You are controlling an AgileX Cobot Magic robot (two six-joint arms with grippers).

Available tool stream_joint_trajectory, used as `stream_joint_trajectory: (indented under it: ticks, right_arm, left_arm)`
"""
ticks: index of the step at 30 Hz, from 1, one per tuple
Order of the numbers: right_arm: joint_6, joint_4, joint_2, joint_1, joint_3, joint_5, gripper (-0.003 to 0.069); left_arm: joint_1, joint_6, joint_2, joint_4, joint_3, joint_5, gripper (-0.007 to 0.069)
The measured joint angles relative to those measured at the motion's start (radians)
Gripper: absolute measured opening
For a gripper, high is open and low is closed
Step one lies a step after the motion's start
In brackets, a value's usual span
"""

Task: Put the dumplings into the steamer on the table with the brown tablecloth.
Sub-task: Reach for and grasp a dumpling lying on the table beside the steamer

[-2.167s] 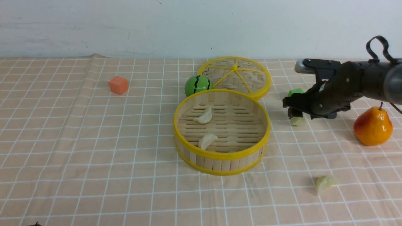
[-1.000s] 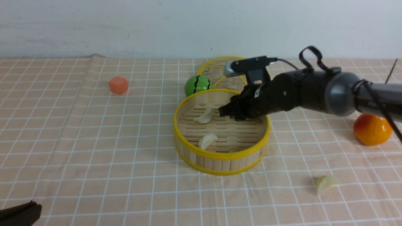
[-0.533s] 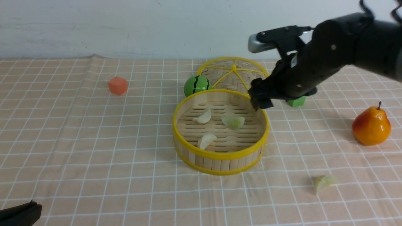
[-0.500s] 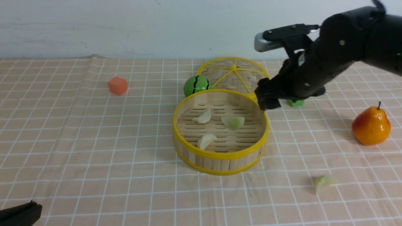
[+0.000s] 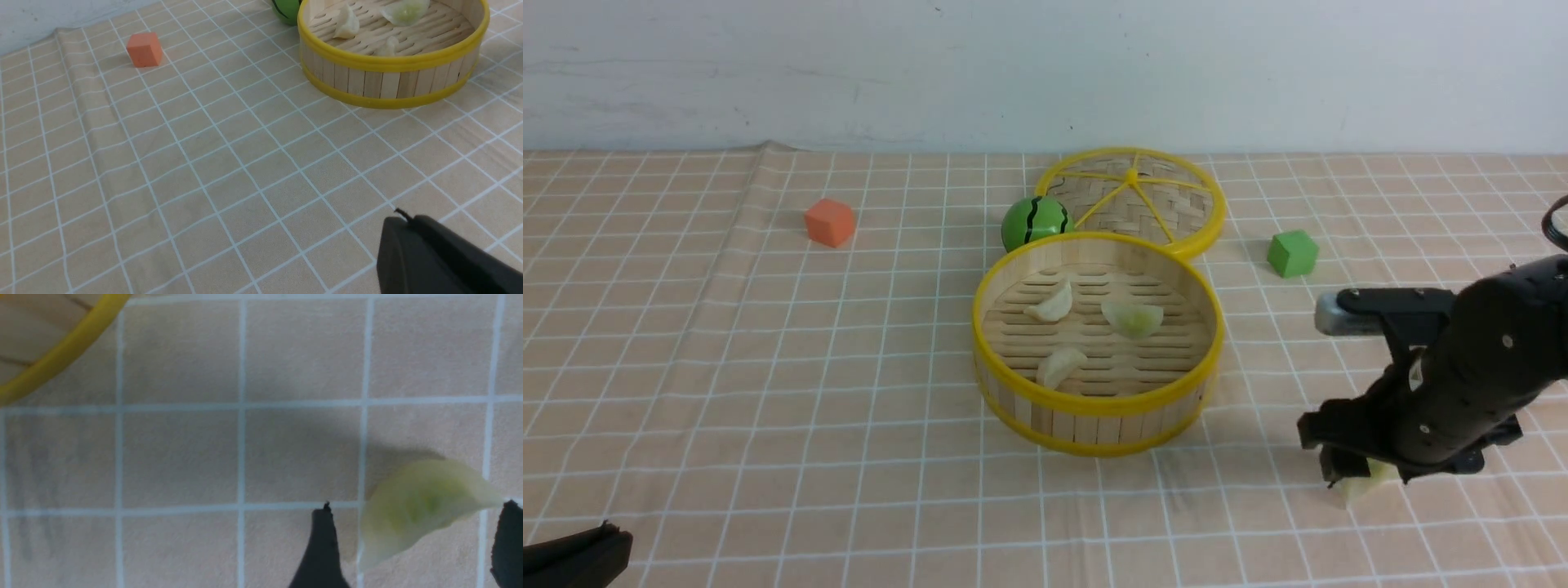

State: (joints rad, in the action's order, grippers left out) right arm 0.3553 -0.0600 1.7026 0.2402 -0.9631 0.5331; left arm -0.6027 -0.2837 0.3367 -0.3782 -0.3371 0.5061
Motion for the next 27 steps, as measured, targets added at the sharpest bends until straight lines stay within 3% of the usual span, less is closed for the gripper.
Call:
stream_joint_trajectory:
  ticks: [5,9,12,20,27]
  right_arm:
    - [0.005,-0.027,0.048,-0.009,0.000,-0.045,0.0516]
    - [0.005,-0.021,0.077,-0.009,-0.001,-0.063,0.0470]
    - [-0.007,-0.021,0.078,-0.009,-0.001,-0.062,0.0365]
    - [-0.111,-0.010,0.024,-0.009,0.000,-0.022,0.0002]
    - [-0.126,-0.028,-0.048,-0.009,0.000,-0.003,-0.0018]
  left_arm:
    - [0.000,0.000,0.000,0.000,0.000,0.000,-0.0011]
    - [0.000,0.000,0.000,0.000,0.000,0.000,-0.0011]
    - [0.000,0.000,0.000,-0.001,0.000,0.000,-0.0011]
    - [0.000,0.000,0.000,-0.002,0.000,0.000,-0.0003]
    - [0.000,0.000,0.000,-0.002,0.000,-0.004,0.0001]
